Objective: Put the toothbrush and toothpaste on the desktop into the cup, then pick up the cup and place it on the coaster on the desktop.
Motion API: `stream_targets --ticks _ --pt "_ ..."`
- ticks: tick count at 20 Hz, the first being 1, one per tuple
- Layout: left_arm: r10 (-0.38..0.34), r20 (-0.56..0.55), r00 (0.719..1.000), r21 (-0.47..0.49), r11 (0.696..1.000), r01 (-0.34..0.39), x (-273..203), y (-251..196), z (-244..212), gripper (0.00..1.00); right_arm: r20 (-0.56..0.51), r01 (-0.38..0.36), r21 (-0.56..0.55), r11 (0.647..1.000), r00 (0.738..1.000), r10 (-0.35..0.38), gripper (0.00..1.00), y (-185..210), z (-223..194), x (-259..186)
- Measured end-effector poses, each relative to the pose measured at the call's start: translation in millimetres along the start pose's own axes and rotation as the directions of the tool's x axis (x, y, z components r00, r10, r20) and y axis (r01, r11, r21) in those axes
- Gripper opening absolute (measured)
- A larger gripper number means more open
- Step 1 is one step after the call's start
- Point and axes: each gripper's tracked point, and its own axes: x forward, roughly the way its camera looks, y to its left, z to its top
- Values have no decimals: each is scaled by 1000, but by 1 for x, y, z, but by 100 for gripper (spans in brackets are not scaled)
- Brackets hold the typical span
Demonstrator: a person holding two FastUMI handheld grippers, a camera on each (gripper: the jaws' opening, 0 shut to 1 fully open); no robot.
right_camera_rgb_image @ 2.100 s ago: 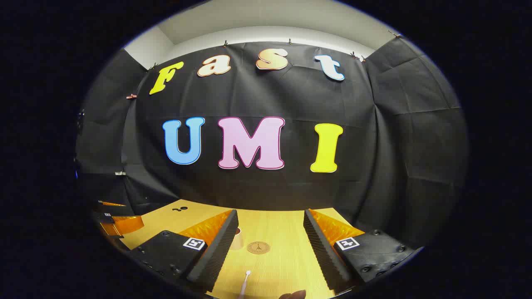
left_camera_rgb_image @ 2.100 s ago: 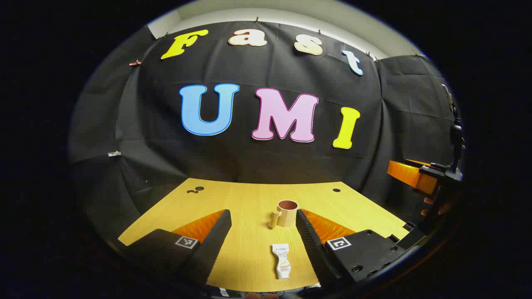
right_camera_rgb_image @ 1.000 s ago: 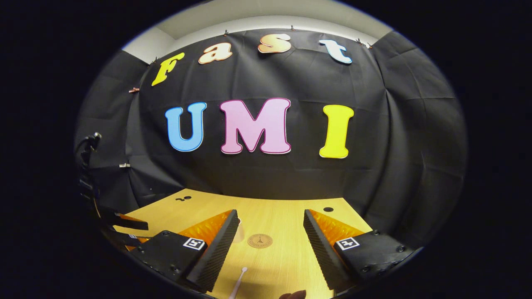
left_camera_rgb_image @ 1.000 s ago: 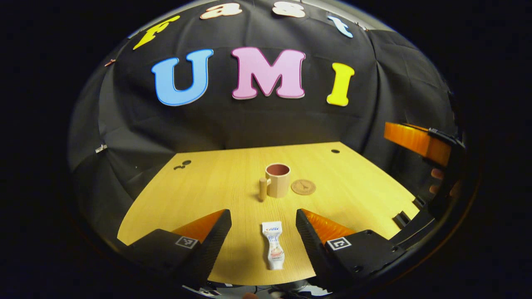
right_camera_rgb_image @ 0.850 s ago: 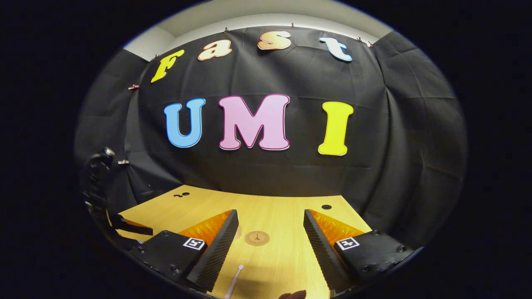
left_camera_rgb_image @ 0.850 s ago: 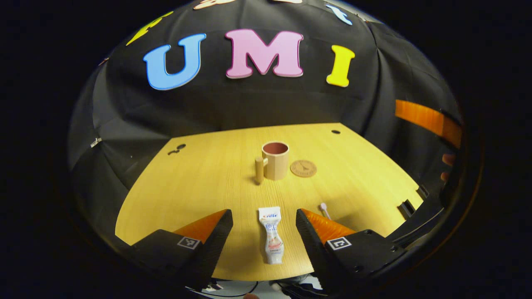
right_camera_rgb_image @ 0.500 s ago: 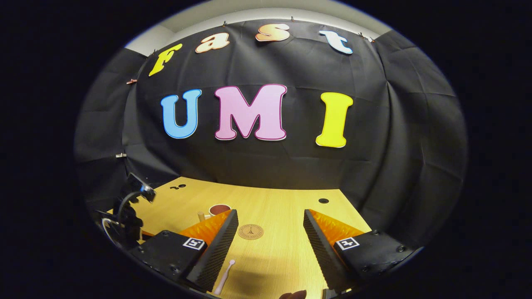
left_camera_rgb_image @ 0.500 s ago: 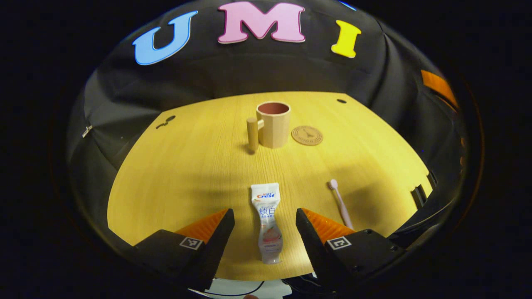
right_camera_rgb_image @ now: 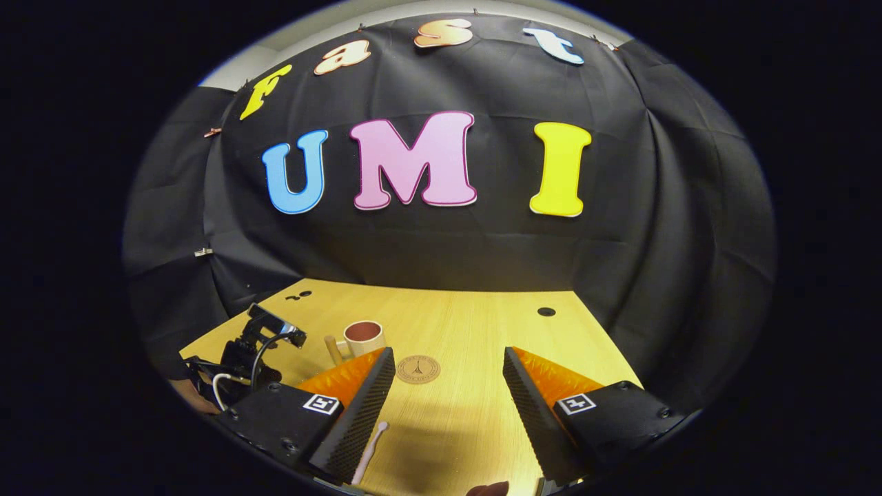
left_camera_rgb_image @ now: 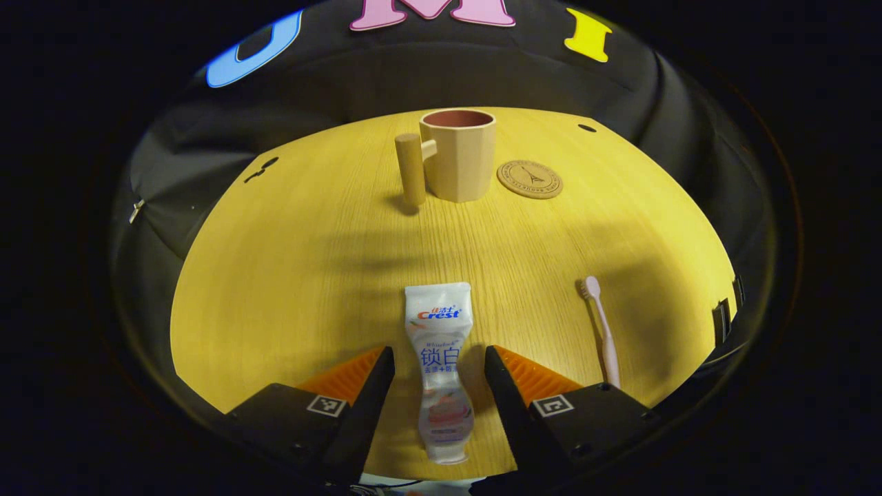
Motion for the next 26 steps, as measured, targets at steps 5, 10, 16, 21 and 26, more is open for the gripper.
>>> stream_targets --ticks 5,10,16,21,26 --pt "-37 -25 999 -5 999 37 8 -8 3 76 -110 -34 10 999 993 34 97 10 -33 3" --pt "-61 -142 988 5 998 63 5 -12 0 51 -296 -74 50 996 951 85 98 34 -84 -3" --pt "-112 -152 982 79 989 125 5 -17 6 27 -517 -64 120 991 848 118 98 64 -146 -13" --pt "-123 -75 990 40 991 127 -20 6 10 21 -629 -56 110 992 769 113 96 87 -190 -11" --pt "-133 -26 991 -8 991 133 -59 33 3 21 -681 -58 47 997 729 75 92 107 -217 0"
